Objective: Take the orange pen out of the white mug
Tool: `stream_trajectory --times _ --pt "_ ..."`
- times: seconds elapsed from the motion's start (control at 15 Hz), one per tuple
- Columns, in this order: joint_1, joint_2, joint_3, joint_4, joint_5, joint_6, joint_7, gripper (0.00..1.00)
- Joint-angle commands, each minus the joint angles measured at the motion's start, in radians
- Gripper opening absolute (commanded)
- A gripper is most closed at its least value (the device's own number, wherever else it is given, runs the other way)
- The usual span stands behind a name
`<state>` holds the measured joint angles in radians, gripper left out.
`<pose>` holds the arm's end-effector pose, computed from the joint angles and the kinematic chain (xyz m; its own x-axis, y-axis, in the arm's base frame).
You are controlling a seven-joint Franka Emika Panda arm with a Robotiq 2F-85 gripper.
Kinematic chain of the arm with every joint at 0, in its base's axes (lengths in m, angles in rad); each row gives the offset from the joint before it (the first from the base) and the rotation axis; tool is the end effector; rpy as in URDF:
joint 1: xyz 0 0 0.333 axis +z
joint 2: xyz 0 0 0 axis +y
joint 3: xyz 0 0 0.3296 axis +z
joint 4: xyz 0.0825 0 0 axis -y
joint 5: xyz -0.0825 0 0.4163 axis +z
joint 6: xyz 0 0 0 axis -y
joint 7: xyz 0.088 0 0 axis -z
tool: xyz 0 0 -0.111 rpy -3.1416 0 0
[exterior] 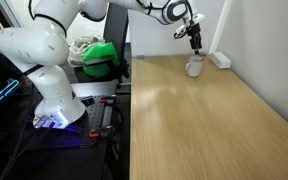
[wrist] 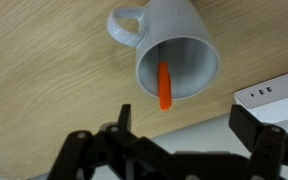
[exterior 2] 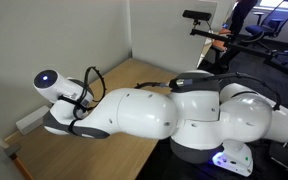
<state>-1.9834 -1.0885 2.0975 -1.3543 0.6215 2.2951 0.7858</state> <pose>0.7186 0.3406 0.2859 0.7474 -0.4844 0.4547 -0.5324 -0.8461 -0.0261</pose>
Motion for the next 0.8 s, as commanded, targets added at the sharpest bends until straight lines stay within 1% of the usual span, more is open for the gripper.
stream_trajectory --times 0.0,0.2,0.73 --pt "-0.055 0.0 0.029 0.069 0.093 -0.035 -0.065 1.0" --pt "-0.06 -0.022 0.008 0.088 0.128 -0.062 -0.054 1.0" --pt "-0.095 -0.045 -0.005 0.123 0.167 -0.123 -0.053 1.0"
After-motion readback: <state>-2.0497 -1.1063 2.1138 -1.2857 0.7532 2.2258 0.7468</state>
